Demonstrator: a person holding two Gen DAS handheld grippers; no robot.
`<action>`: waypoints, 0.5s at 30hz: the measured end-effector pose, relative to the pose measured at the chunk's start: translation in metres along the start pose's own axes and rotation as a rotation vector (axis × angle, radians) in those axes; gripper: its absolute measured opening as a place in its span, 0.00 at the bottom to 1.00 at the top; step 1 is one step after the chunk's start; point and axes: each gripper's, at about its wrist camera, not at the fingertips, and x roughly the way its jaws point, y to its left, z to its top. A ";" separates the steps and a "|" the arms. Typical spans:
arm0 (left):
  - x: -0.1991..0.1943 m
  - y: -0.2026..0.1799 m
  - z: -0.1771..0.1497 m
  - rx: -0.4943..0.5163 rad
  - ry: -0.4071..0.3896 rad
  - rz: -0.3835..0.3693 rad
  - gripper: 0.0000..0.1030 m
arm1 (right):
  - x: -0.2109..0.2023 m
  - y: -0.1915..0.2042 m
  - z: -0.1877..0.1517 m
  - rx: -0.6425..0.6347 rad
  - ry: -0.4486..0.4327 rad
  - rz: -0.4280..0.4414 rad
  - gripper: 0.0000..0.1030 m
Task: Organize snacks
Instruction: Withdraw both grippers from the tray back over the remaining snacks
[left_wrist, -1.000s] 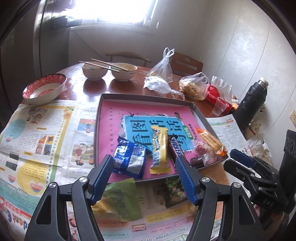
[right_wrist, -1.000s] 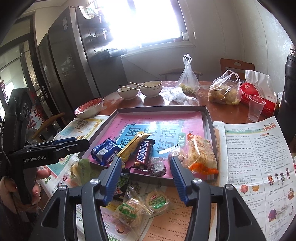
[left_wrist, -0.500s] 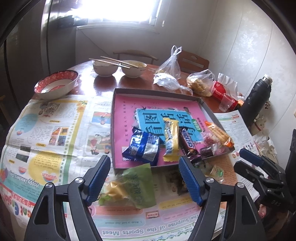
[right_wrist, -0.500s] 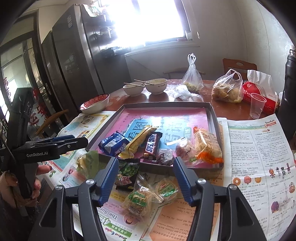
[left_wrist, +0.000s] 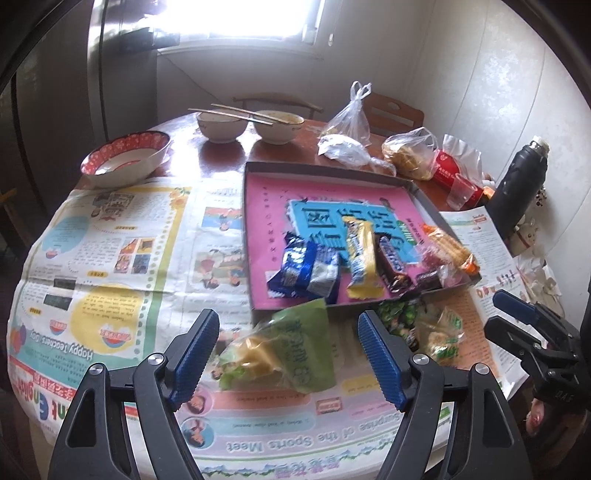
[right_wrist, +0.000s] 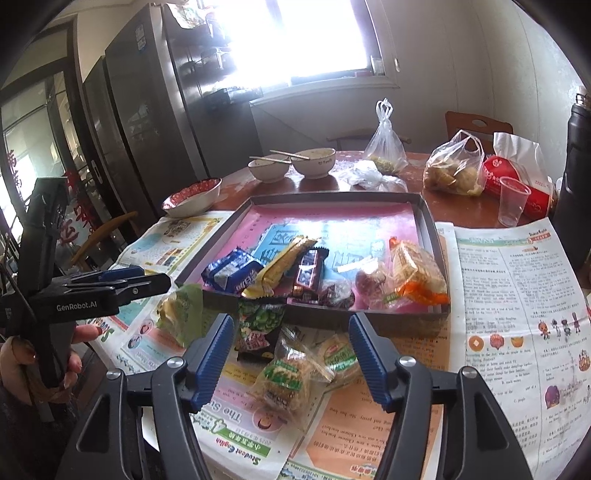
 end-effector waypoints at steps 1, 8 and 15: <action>0.000 0.003 -0.002 -0.005 0.004 0.003 0.77 | 0.001 0.000 -0.003 -0.003 0.007 -0.001 0.63; 0.002 0.019 -0.012 -0.014 0.024 0.020 0.77 | 0.007 0.000 -0.018 -0.001 0.055 -0.010 0.63; 0.009 0.029 -0.025 -0.019 0.059 0.031 0.77 | 0.015 0.004 -0.030 -0.003 0.096 -0.005 0.63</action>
